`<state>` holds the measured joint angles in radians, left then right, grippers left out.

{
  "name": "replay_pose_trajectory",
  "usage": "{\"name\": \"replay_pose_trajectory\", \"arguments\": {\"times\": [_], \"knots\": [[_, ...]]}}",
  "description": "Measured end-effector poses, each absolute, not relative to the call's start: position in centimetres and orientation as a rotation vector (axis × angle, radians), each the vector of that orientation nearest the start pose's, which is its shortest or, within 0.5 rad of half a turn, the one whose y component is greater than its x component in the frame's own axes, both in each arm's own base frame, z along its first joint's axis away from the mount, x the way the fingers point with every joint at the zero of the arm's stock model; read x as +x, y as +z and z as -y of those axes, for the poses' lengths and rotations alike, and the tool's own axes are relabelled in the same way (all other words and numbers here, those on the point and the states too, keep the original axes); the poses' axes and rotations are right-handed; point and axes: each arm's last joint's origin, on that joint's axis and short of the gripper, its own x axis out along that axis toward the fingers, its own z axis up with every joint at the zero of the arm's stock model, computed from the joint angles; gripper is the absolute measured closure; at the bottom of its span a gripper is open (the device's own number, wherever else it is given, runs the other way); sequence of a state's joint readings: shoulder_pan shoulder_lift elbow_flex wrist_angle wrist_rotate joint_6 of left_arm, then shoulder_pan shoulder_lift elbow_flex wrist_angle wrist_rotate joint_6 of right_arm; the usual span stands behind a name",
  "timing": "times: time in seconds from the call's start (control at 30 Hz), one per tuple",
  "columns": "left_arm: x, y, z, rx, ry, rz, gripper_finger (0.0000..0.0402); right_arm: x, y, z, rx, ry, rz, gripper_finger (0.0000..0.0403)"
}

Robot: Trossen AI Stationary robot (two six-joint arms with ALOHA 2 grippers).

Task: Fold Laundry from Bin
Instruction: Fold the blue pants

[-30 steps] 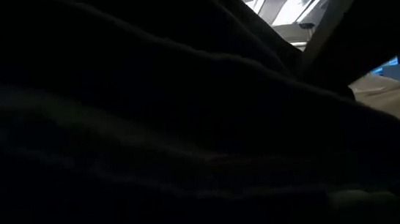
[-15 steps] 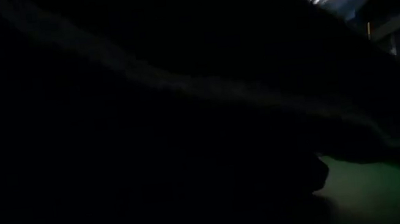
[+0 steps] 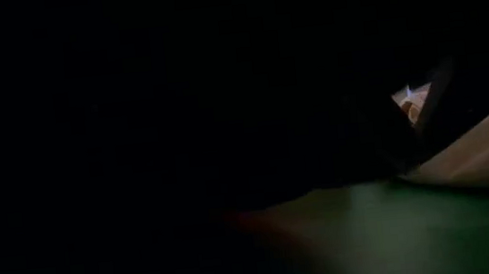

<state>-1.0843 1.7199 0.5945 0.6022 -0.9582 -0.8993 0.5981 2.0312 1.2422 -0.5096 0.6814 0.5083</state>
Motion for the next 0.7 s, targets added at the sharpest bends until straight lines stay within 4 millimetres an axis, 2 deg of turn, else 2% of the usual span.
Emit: {"name": "replay_pose_trajectory", "arguments": {"times": [0.17,0.4,0.53,0.7], "knots": [[15.0,12.8,25.0,-0.45,0.037,-0.258,0.0362,33.6,11.0,-18.8,-0.181,-0.231,-0.817,0.0112],[14.8,12.9,25.1,-0.459,0.046,-0.238,0.0362,35.5,10.6,-16.9,-0.141,-0.192,-0.713,0.0112],[14.8,13.0,25.1,-0.458,0.05,-0.235,0.0362,36.8,11.3,-16.1,-0.123,-0.172,-0.617,0.0112],[14.8,13.0,25.1,-0.459,0.055,-0.229,0.0362,37.7,12.3,-16.3,-0.151,-0.141,-0.5,0.0112]]}}
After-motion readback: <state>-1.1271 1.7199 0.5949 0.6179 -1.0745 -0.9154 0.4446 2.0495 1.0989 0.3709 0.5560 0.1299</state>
